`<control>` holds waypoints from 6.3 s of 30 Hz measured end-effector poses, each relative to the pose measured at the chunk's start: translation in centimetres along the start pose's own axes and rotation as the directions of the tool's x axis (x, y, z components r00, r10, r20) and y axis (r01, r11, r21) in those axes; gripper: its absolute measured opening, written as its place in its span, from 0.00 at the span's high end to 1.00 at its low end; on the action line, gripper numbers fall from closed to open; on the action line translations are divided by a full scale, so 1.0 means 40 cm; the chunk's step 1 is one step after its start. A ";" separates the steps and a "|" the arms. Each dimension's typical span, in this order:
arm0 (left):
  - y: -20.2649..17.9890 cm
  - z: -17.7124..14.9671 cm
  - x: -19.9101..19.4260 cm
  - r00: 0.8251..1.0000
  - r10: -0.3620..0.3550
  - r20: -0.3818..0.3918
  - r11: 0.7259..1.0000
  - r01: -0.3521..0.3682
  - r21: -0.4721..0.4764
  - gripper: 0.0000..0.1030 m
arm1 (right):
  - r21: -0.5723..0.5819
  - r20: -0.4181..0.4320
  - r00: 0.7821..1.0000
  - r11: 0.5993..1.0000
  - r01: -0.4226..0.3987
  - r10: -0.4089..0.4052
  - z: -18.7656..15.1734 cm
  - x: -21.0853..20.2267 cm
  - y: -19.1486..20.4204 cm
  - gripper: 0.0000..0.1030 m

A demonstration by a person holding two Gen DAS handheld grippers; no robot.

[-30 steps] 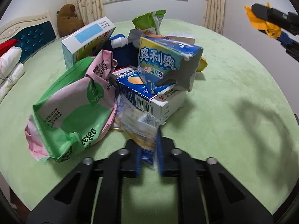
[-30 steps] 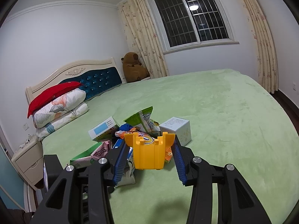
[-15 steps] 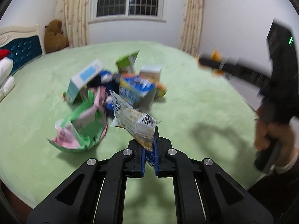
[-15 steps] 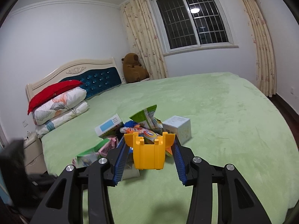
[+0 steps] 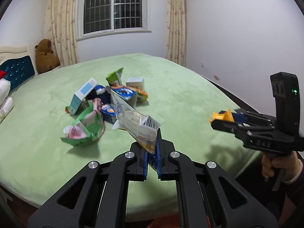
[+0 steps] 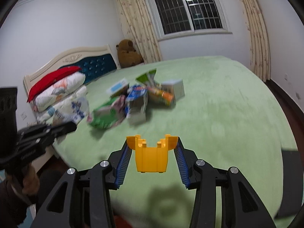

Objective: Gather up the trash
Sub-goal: 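Carry both items to the orange bucket and open both tools to drop them, then move both open tools back over the trash pile, then grasp the green-pink snack bag with the left tool while the right tool grasps the yellow-green medicine box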

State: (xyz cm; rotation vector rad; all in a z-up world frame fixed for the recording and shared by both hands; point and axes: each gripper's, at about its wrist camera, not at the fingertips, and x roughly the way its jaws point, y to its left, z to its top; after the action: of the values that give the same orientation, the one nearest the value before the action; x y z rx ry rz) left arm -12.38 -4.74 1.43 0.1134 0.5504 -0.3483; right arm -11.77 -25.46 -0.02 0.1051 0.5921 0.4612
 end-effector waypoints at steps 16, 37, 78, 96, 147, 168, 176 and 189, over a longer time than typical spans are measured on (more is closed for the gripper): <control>-0.051 -0.234 -0.052 0.976 -0.070 -0.208 0.997 0.071 -0.004 0.94 | -0.053 -0.303 0.952 0.997 -0.056 0.038 -0.271 -0.031 0.134 0.56; -0.017 -0.545 0.175 0.690 -0.274 -0.670 0.958 0.135 -0.252 0.94 | -0.090 -0.663 0.749 0.995 -0.045 -0.026 -0.492 0.153 0.125 0.56; 0.028 -0.472 0.141 0.757 -0.234 -0.610 0.960 0.080 -0.269 0.39 | -0.110 -0.678 0.735 0.988 -0.107 0.005 -0.423 0.111 0.113 0.34; 0.282 -0.022 0.111 0.965 0.130 -0.227 0.968 -0.173 -0.182 0.14 | -0.047 -0.254 0.962 0.993 -0.111 0.096 -0.042 -0.035 0.051 0.23; 0.366 -0.066 0.096 0.961 0.225 -0.159 0.928 -0.261 -0.265 0.89 | -0.160 -0.479 0.869 0.962 -0.222 0.121 0.517 0.724 0.297 0.25; 0.416 -0.063 0.148 0.979 0.154 -0.135 0.932 -0.189 -0.309 0.89 | -0.083 -0.716 0.678 0.945 -0.317 0.164 0.500 1.002 0.377 0.31; 0.413 -0.065 0.141 0.978 0.157 -0.138 0.929 -0.194 -0.314 0.89 | -0.169 -0.745 0.660 0.931 -0.322 0.093 0.424 0.979 0.403 0.31; 0.413 -0.072 0.125 0.976 0.165 -0.143 0.923 -0.204 -0.326 0.89 | -0.253 -0.767 0.640 0.897 -0.362 0.042 0.340 0.918 0.430 0.14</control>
State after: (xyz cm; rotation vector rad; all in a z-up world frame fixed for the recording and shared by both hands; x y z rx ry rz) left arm -3.99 9.82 -3.45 -0.1495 0.6995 -0.0581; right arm 16.02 6.82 -3.77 -0.4380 1.3096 0.8565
